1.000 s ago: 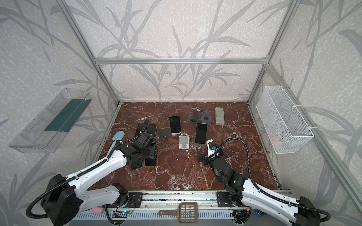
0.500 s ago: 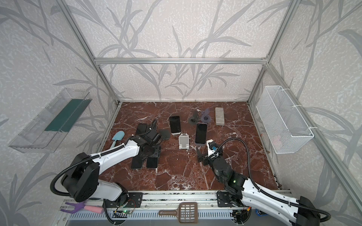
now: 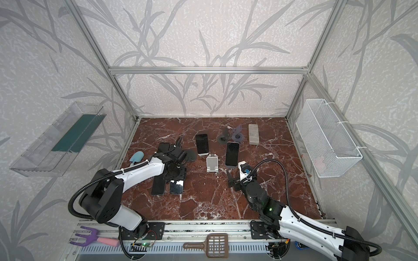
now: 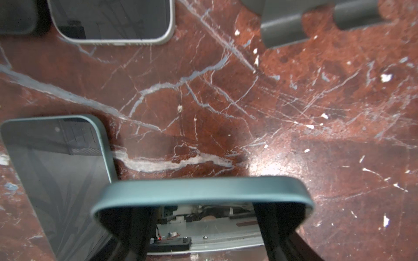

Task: Remove the phone from the phone stand
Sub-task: Place the phone at the middle-left of the table.

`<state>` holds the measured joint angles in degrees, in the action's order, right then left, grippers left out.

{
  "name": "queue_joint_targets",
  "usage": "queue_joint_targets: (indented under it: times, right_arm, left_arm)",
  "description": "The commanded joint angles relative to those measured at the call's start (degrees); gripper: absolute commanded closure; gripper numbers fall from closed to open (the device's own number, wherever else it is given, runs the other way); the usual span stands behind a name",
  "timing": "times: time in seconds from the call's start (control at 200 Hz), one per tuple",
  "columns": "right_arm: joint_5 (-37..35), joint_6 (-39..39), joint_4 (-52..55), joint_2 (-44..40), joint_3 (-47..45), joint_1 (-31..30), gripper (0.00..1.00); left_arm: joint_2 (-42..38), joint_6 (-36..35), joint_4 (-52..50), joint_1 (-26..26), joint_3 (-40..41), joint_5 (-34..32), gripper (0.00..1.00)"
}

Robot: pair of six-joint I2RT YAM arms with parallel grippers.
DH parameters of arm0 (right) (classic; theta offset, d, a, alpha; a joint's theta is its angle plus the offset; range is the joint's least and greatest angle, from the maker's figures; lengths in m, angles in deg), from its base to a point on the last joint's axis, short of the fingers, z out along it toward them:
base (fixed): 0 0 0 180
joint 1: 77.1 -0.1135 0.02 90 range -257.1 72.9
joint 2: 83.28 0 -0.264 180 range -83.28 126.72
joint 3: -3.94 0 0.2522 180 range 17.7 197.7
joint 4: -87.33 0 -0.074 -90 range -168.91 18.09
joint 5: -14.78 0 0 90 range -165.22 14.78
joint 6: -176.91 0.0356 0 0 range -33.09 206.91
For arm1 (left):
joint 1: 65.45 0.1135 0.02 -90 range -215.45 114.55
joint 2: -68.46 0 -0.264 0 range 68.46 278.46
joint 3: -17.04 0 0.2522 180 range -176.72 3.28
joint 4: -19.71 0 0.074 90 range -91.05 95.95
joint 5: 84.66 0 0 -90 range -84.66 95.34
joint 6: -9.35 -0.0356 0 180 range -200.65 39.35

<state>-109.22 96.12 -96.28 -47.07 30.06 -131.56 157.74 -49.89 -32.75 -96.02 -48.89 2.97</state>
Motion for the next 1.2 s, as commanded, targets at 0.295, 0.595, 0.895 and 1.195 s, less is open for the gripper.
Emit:
queue_joint_targets:
  times: [0.295, 0.595, 0.895, 1.195]
  right_arm:
    - [-0.07, 0.46, -0.82, -0.85, 1.26, 0.25, 0.01]
    - [-0.2, 0.5, -0.5, -1.5, 1.27, 0.25, 0.01]
    - [0.43, 0.76, -0.41, -1.26, 1.31, 0.27, 0.01]
    - [0.09, 0.68, -0.47, -1.24, 1.31, 0.23, 0.01]
  left_arm:
    - [4.3, -0.35, -5.43, 0.79, -1.2, -0.11, 0.56]
    - [8.13, -1.5, -6.36, 2.15, -3.3, -2.07, 0.53]
    - [10.69, -0.72, -5.73, 2.49, -4.44, -1.62, 0.47]
    - [11.69, -0.61, -6.06, 2.46, -4.26, -3.08, 0.42]
